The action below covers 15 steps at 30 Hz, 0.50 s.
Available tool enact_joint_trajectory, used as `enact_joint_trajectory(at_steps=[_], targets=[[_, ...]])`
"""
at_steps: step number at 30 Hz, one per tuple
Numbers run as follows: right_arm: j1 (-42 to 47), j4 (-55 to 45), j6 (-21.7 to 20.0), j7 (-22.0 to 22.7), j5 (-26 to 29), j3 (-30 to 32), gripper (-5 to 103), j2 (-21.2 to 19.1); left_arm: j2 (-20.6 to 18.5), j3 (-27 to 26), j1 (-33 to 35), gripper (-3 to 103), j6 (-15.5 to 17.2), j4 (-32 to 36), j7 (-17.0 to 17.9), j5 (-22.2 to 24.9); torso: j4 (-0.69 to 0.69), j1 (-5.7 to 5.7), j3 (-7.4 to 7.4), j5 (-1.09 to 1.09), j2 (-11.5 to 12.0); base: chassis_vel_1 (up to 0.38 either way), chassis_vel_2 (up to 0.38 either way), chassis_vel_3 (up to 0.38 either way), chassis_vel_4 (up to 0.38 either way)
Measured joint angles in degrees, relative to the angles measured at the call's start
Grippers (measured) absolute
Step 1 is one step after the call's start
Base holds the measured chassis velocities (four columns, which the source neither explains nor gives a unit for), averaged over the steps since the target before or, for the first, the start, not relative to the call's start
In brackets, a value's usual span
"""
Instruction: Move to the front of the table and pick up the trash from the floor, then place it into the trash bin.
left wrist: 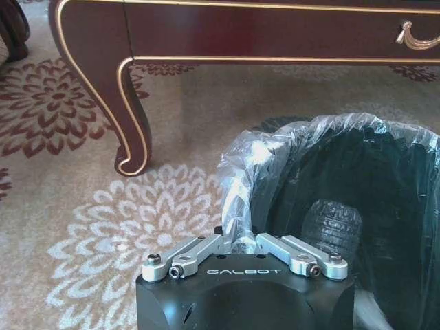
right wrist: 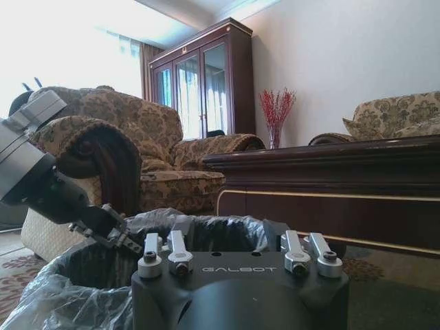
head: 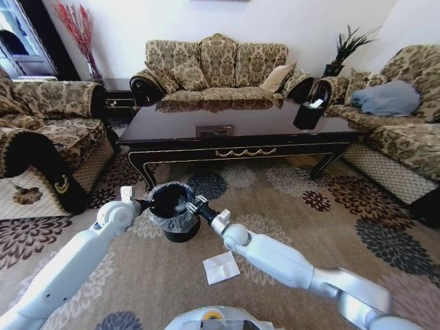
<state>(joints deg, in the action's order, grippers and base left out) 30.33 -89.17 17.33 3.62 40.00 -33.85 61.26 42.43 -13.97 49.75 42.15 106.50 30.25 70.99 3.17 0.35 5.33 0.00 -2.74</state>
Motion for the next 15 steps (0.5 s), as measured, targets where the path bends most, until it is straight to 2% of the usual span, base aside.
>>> enact_joint_trajectory(at_steps=[1,5,6,7,10,11,12,15], targets=[[0.26,-0.35,0.0,0.0,0.16,0.66,57,-0.49,-0.29,-0.75,0.63,4,-0.01,0.26,-0.03,-0.14,-0.01,0.0,0.0,0.0,0.0,0.0,0.0,0.0,0.0],[1.92,0.43,-1.43,3.22,0.26,3.98,79,-2.89,-1.63,-3.97,3.73,4,-0.02,2.54,0.13,-1.5,-0.03,0.0,0.0,0.0,0.0,0.0,0.0,0.0,0.0],[1.92,0.43,-1.43,3.22,0.26,3.98,79,-2.89,-1.63,-3.97,3.73,4,-0.02,2.54,0.13,-1.5,-0.03,0.0,0.0,0.0,0.0,0.0,0.0,0.0,0.0],[2.36,0.97,-2.1,3.66,0.23,4.6,79,-3.57,-1.93,-4.5,4.2,4,-0.01,3.02,0.15,-1.59,-0.02,0.0,0.0,0.0,0.0,0.0,0.0,0.0,0.0],[3.86,2.57,-5.92,4.66,-0.12,5.52,95,-5.78,-3.14,-7.01,5.39,4,-0.02,4.12,0.18,-1.65,0.0,0.0,0.0,0.0,0.0,0.0,0.0,0.0,0.0],[3.86,2.57,-5.92,4.66,-0.12,5.52,95,-5.78,-3.14,-7.01,5.39,4,-0.02,4.12,0.18,-1.65,0.0,0.0,0.0,0.0,0.0,0.0,0.0,0.0,0.0],[4.35,3.22,-8.14,4.83,-0.29,5.53,98,-6.57,-3.47,-8.14,5.55,4,-0.01,4.19,0.45,-1.37,0.0,0.0,0.0,0.0,0.0,0.0,0.0,0.0,0.0],[5.0,5.4,-11.33,4.11,-1.27,4.79,100,-8.08,-4.51,-11.07,6.14,4,-0.02,5.27,0.88,-0.05,-0.02,0.0,0.0,0.01,0.0,0.0,0.0,0.0,0.0]])
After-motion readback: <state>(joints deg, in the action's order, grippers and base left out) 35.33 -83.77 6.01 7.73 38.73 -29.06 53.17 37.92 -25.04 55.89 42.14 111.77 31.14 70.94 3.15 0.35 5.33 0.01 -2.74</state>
